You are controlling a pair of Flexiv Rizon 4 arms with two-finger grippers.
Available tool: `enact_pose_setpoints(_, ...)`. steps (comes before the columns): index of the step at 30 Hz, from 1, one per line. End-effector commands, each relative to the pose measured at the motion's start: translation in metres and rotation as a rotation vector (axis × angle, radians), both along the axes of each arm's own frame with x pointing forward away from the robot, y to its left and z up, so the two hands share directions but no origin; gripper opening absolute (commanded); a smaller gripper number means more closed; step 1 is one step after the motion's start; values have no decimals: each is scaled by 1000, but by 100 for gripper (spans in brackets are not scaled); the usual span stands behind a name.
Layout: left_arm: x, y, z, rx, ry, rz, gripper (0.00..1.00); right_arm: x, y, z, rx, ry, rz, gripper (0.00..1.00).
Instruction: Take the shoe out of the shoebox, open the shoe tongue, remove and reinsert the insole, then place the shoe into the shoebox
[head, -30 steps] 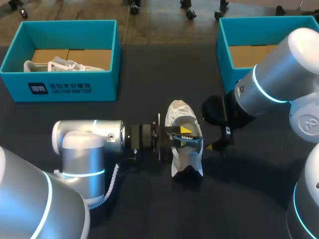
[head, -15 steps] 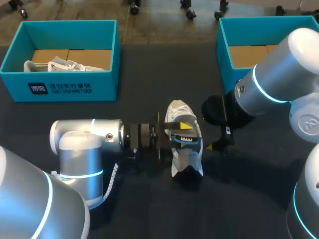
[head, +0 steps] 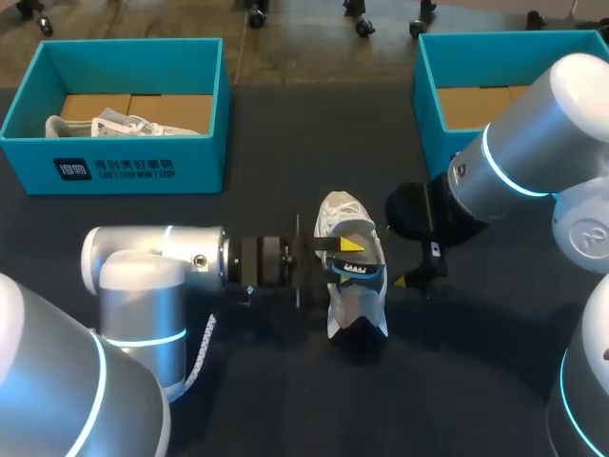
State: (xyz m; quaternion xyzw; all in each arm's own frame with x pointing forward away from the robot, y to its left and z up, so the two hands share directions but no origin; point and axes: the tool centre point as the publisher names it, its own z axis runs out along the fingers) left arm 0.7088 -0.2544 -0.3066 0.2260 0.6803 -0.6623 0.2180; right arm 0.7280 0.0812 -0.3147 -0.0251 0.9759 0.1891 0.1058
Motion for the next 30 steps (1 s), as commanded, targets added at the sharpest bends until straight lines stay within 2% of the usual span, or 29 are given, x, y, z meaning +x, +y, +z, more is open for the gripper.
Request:
enact_pose_setpoints(1, -9, 7, 3, 16, 8, 11, 23, -1, 0, -1, 0, -3, -1, 100)
enact_pose_setpoints(4, -12, 9, 0, 26, 25, 14, 17, -1, 0, -1, 0, -3, -1, 100)
enact_pose_setpoints(6, -14, 11, -3, 28, 34, 19, 9, -1, 0, -1, 0, -3, -1, 100)
enact_pose_setpoints(7, -14, 11, -4, 29, 35, 19, 0, -1, 0, -1, 0, -3, -1, 100)
enact_pose_setpoints(12, -14, 11, -13, 51, 38, 20, 0, -1, 0, -1, 0, -3, -1, 100)
enact_pose_setpoints(30, 15, 4, -46, 89, 1, 25, 0, -1, 0, -1, 0, -3, -1, 100)
